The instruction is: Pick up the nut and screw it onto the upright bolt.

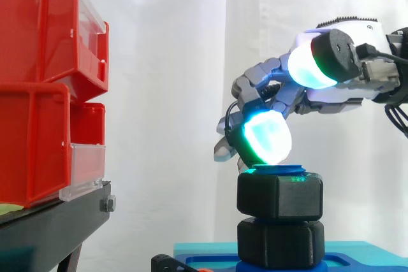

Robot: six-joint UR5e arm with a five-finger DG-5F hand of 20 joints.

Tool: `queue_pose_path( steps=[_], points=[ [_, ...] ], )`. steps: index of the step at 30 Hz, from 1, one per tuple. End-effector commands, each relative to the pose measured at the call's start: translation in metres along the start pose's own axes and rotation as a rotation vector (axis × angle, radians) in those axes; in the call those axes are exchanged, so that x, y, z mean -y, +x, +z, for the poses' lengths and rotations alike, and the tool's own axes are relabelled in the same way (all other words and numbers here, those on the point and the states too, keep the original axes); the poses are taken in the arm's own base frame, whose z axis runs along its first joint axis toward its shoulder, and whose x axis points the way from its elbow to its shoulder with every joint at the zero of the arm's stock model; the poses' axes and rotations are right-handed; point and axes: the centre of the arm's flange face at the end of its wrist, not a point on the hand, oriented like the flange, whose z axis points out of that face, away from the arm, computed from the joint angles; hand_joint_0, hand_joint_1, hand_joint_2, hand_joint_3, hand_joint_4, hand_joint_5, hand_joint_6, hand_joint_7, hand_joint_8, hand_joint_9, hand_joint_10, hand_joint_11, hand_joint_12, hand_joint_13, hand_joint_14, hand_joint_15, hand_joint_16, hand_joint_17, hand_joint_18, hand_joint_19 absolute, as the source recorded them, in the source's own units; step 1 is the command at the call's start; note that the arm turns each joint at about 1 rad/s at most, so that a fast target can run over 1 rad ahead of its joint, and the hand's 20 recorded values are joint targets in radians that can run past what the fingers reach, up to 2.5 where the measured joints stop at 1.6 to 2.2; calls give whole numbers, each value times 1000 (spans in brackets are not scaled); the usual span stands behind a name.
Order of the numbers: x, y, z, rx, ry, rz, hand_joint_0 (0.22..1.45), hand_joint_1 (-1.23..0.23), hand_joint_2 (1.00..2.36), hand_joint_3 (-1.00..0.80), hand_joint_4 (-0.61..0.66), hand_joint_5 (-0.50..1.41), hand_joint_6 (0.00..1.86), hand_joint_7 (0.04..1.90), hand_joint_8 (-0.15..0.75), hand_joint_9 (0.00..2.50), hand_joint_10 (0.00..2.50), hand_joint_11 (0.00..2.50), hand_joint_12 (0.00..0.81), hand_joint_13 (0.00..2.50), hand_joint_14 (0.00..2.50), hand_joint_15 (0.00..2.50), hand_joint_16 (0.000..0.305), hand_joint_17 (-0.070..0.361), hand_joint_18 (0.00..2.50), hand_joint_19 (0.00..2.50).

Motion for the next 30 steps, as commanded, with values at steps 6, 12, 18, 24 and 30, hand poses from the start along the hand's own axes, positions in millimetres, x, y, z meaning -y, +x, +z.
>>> queue_pose_path(
  steps=[6,12,18,24,30],
  points=[
    [4,-25,-2,4,-35,-22,516,-200,1000,-500,221,-45,503,1292,296,892,0,0,230,511,0,0,19,43,181,0],
    [-3,-19,1,-1,-47,-50,512,-188,1000,-500,260,-83,503,935,286,853,0,0,244,481,0,0,21,48,145,0],
    [-8,-4,5,8,-50,-76,508,-175,1000,-500,239,-94,503,825,271,800,0,0,257,438,0,0,23,53,93,0],
    [-14,33,10,51,-39,-76,505,-163,1000,-500,232,-100,503,786,265,776,0,0,267,412,0,0,26,58,54,0],
    [-29,43,17,63,-37,-64,504,-158,1000,-500,236,-102,503,812,269,768,0,0,276,403,0,0,27,60,47,0]
  ],
)
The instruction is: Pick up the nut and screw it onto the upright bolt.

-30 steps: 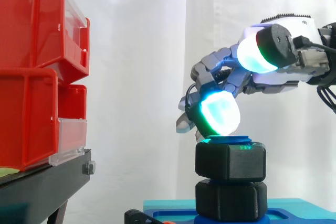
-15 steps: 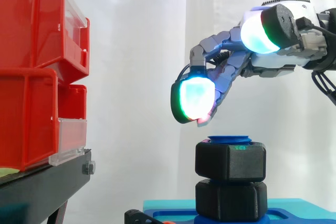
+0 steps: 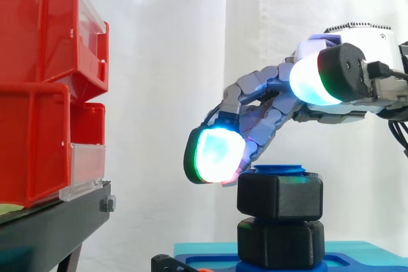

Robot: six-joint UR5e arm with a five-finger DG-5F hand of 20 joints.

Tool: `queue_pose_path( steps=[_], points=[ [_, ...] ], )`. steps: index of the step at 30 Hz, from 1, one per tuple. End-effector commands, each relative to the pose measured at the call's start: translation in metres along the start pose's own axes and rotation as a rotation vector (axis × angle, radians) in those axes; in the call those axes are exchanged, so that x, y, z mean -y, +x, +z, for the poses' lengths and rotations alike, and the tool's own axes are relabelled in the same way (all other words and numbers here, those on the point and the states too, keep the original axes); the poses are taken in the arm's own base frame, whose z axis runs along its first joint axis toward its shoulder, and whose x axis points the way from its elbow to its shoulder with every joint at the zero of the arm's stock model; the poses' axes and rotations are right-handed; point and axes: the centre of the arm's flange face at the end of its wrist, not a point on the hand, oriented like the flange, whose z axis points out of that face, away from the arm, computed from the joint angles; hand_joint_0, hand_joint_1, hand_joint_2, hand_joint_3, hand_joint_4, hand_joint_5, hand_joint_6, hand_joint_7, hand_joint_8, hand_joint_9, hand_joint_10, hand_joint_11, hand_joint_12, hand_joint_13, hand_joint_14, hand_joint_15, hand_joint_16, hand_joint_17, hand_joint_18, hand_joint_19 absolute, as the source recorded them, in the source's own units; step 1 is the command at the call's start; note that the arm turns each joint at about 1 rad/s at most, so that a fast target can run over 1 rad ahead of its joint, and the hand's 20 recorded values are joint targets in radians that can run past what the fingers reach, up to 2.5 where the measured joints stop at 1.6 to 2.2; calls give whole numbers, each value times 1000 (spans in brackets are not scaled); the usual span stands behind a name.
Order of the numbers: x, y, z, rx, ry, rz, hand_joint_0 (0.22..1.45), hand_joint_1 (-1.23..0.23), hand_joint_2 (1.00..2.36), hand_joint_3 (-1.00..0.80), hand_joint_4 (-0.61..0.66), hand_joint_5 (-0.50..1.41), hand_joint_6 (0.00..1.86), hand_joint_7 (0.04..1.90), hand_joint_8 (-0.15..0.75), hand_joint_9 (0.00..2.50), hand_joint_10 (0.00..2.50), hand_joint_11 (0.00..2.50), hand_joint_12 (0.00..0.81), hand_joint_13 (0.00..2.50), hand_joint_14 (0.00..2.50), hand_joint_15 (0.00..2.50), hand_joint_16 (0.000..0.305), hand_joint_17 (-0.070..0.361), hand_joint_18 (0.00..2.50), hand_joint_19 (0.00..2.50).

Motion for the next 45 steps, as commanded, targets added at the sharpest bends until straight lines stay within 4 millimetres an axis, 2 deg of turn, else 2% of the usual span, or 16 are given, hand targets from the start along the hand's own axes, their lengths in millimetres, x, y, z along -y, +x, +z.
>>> queue_pose_path(
  steps=[1,7,15,36,45],
  points=[
    [-9,5,4,2,-3,8,504,-158,1000,-500,234,-102,503,817,269,768,0,0,276,403,0,0,27,60,47,0],
    [-16,8,6,-7,-12,10,504,-155,1000,-500,242,-99,503,850,273,761,0,0,280,405,0,0,27,62,51,0],
    [-16,7,6,-3,-13,15,504,-154,1000,-500,244,-98,503,868,275,751,0,0,283,416,0,0,28,63,55,0],
    [-12,9,2,-28,1,21,513,-184,1000,-500,245,-69,504,1166,286,762,0,0,278,441,0,0,27,60,95,0],
    [-2,6,-2,-27,10,20,516,-209,1000,-500,241,-53,502,1304,291,769,0,0,274,452,0,0,26,59,108,0]
  ],
)
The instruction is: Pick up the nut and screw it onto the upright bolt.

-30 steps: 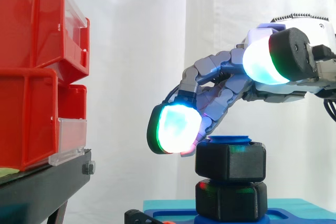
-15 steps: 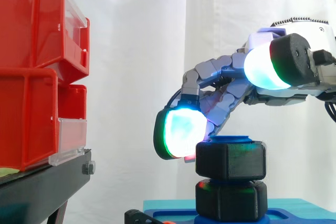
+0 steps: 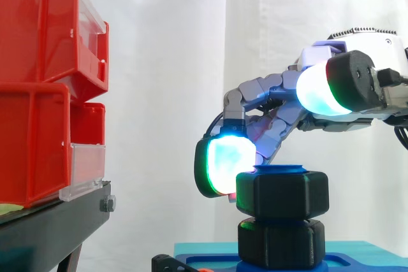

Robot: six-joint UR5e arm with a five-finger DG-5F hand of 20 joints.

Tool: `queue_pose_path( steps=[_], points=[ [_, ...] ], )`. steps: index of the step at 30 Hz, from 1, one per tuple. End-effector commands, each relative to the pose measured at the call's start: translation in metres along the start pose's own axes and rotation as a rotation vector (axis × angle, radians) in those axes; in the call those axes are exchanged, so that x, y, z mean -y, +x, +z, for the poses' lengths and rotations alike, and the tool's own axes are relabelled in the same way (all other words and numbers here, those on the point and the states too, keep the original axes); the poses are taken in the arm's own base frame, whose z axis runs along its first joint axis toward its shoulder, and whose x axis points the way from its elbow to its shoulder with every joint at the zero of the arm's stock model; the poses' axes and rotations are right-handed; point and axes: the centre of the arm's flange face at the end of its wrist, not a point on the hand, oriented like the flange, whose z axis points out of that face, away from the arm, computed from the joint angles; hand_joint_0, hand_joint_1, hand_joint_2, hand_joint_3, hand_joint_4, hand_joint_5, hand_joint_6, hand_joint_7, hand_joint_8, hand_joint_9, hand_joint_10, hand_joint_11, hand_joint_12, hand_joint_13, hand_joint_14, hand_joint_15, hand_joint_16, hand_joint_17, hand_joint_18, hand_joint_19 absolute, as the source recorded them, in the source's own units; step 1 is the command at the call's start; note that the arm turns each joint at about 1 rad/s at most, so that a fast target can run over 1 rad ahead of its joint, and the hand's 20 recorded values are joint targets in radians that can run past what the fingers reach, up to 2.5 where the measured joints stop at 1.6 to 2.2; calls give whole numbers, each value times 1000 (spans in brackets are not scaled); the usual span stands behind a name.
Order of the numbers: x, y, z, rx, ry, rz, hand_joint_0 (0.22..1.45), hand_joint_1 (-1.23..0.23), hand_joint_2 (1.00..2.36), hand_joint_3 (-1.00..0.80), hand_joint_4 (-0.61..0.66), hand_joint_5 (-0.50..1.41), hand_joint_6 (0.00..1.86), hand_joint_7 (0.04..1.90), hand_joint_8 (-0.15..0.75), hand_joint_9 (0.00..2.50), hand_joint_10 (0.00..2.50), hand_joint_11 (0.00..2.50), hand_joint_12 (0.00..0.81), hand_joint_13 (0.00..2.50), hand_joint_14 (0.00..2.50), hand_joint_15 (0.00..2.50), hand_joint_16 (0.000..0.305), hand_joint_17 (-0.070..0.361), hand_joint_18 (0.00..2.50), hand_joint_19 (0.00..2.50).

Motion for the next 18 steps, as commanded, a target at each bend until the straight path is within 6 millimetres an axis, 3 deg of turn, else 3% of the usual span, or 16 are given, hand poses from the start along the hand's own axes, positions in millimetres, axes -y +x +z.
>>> queue_pose_path(
  steps=[1,5,18],
  points=[
    [4,-2,-2,3,6,-1,517,-212,1000,-500,234,-50,502,1339,290,770,0,0,273,452,0,0,26,58,111,0],
    [11,-2,-5,-1,15,1,519,-231,1000,-500,219,-41,500,1431,294,781,0,0,273,464,0,0,25,57,127,0],
    [25,-7,-13,-5,20,0,526,-265,1000,-500,211,-44,591,1308,302,824,0,0,270,511,0,0,24,54,166,0]
  ],
)
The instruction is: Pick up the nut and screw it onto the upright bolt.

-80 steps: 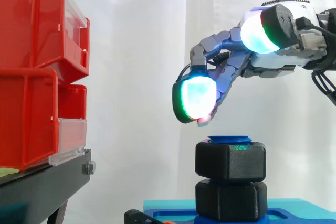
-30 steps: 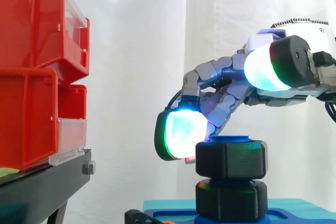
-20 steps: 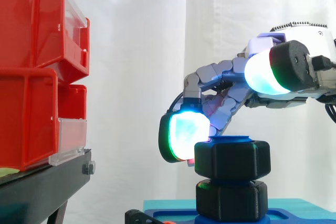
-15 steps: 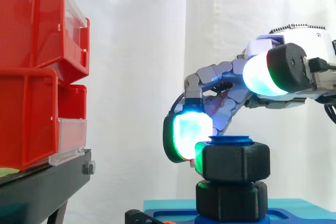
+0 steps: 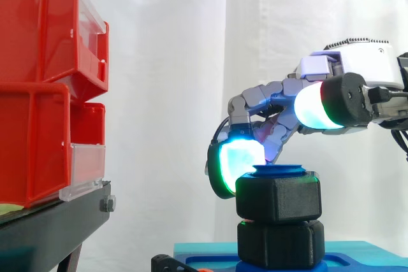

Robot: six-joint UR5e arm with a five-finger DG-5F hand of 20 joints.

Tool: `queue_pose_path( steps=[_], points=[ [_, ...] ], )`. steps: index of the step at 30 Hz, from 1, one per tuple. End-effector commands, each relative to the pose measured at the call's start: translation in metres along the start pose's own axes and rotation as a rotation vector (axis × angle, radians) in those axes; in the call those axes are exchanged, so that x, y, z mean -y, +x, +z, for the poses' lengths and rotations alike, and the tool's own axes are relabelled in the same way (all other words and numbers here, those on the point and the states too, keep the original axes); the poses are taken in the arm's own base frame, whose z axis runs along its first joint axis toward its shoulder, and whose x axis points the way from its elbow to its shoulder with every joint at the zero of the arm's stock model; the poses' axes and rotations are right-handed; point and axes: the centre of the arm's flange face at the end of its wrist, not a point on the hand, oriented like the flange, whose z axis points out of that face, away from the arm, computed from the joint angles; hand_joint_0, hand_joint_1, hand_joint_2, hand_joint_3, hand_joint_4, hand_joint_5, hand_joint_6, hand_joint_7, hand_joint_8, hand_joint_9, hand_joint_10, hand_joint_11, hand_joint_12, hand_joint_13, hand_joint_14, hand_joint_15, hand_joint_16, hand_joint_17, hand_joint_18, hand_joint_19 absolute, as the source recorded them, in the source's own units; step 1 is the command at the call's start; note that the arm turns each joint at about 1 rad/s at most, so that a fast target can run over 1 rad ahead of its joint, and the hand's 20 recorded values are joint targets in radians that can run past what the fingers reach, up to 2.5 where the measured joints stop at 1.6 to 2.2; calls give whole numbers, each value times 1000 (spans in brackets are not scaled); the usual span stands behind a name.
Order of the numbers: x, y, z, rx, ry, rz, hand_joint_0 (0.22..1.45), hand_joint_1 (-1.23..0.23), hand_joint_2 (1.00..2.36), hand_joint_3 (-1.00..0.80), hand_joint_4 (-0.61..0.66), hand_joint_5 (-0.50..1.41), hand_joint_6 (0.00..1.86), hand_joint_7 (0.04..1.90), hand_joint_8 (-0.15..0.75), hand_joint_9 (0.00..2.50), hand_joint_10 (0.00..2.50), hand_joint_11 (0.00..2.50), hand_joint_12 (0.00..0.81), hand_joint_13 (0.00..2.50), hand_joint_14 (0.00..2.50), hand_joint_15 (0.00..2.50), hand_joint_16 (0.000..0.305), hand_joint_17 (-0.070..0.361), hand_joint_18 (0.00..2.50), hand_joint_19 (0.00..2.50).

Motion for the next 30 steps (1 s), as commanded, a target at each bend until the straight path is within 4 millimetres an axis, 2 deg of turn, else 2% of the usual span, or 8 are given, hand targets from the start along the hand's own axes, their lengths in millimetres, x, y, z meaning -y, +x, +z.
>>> queue_pose_path(
  steps=[1,4,5,8,9,14,20,30],
  points=[
    [5,-1,-3,-4,0,-2,526,-266,1000,-500,213,-43,593,1299,301,825,0,0,271,512,0,0,24,54,166,0],
    [5,-2,-3,-3,-5,-6,526,-265,1000,-500,213,-36,530,1391,298,829,0,0,270,513,0,0,24,54,175,0],
    [4,-2,-3,-3,-7,-6,526,-265,1000,-500,226,-44,501,1372,299,825,0,0,271,510,0,0,24,54,172,0],
    [4,-2,-2,-1,-9,-6,512,-279,1000,-500,269,-70,504,1166,289,802,0,0,286,494,0,0,28,63,153,0],
    [4,-2,-2,2,-10,-6,509,-288,1000,-500,275,-84,504,1022,268,757,0,0,290,461,0,0,32,71,110,0],
    [1,-10,2,19,-24,-13,491,-308,1000,-500,229,-110,503,797,248,670,0,0,298,355,0,0,37,83,22,0],
    [0,-9,4,27,-31,-16,488,-302,1000,-500,216,-116,502,744,246,648,0,0,303,337,0,0,38,86,0,0],
    [-15,-1,9,19,-25,-19,486,-283,1000,-500,210,-121,502,732,246,634,0,0,306,325,0,0,39,88,0,0]
  ],
)
